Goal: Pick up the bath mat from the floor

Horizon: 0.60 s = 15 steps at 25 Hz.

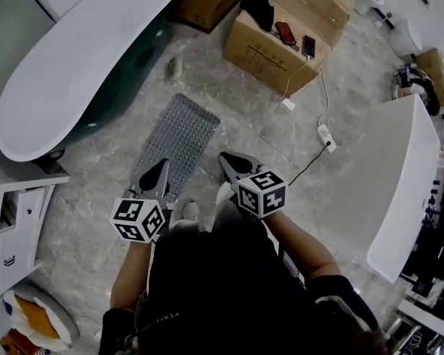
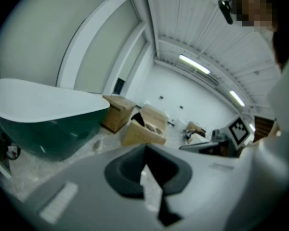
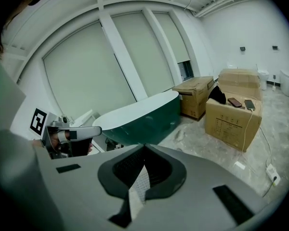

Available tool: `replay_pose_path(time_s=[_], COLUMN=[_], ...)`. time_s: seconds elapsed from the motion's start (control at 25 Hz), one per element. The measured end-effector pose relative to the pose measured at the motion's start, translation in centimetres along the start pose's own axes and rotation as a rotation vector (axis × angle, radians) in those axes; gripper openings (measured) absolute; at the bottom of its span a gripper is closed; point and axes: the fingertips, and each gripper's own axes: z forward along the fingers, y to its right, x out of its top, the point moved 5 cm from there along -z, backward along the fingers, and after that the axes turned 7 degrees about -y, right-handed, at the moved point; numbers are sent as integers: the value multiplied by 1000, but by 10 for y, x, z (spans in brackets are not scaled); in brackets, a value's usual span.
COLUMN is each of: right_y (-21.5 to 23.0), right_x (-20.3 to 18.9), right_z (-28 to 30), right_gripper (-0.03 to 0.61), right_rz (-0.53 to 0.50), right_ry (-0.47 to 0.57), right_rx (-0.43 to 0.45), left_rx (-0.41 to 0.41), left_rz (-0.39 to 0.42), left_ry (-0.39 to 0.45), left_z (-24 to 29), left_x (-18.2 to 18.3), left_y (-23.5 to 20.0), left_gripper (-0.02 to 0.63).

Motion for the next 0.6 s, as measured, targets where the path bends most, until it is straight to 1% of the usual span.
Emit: replay_pose_path(time_s=[0.12, 0.24, 0.4, 0.6], right_y=[37, 71, 112, 157], right_x=[18, 34, 53, 63], right_z=[8, 14, 26, 52], right_gripper=[-2, -2, -2, -2], right_rz=[-25, -66, -111, -161], right_ry=[-37, -84, -139, -208], right_rx=[31, 66, 112, 149], left_rx=[30, 49, 68, 164], left_rz=[-17, -36, -98, -134], left_ry=[33, 46, 67, 55], left_z=[37, 74, 118, 159], left_x=[14, 24, 34, 33], left_y=[7, 15, 16, 6], left_gripper=[5, 5, 5, 5])
